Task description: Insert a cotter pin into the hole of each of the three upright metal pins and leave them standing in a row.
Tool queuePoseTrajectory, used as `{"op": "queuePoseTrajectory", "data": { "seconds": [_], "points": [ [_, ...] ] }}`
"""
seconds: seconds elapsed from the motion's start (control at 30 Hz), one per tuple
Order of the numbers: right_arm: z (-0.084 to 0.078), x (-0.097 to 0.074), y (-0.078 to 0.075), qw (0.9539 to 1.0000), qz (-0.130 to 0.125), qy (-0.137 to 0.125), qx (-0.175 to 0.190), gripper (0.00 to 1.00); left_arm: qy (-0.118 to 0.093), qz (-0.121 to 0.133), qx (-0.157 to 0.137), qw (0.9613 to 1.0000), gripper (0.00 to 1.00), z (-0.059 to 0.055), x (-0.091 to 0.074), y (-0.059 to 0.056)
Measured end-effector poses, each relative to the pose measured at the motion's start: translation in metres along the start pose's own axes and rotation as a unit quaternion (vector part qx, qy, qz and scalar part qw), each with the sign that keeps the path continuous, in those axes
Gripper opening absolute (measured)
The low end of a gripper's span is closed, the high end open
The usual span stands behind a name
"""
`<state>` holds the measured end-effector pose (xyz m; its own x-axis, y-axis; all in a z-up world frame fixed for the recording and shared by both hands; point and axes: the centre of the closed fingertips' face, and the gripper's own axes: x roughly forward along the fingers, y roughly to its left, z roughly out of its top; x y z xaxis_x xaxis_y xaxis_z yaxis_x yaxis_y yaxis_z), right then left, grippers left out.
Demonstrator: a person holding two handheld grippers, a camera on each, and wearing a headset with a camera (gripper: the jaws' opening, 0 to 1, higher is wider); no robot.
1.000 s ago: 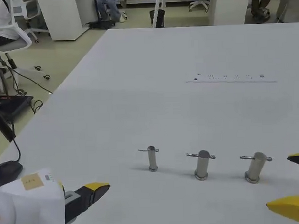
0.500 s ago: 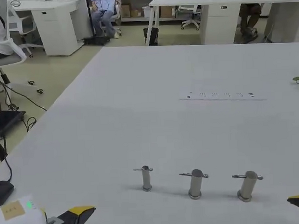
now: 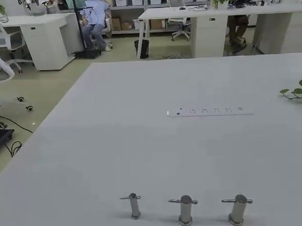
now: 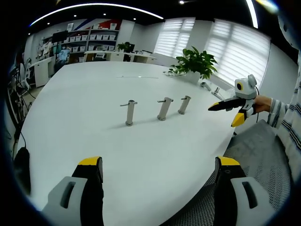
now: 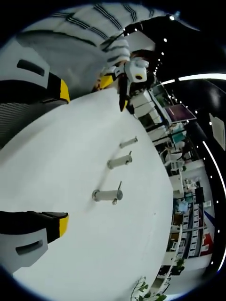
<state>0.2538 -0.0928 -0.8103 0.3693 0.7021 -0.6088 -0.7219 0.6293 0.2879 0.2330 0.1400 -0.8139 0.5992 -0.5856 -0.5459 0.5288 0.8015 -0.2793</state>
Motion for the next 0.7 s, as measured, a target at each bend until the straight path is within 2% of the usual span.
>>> {"op": "queuePoseTrajectory", "data": {
  "seconds": [0.1, 0.23, 0.4, 0.7],
  "points": [
    [0.000, -0.004, -0.002, 0.9999, -0.001, -0.007, 0.015, 0.97, 0.000, 0.004, 0.001, 1.0000, 0.99, 0.002, -0.003, -0.001],
    [-0.004, -0.007, -0.007, 0.9995, -0.011, -0.006, 0.030, 1.00, -0.008, 0.012, -0.015, 0.9998, 0.99, 0.006, -0.007, 0.000],
    [-0.006, -0.007, -0.012, 0.9988, -0.013, -0.014, 0.045, 1.00, -0.002, 0.024, -0.022, 0.9995, 0.99, 0.004, -0.009, 0.004],
    [-0.010, -0.006, -0.008, 0.9984, -0.014, -0.011, 0.054, 1.00, -0.004, 0.030, -0.023, 0.9993, 0.99, 0.009, -0.012, 0.003]
  ]
}}
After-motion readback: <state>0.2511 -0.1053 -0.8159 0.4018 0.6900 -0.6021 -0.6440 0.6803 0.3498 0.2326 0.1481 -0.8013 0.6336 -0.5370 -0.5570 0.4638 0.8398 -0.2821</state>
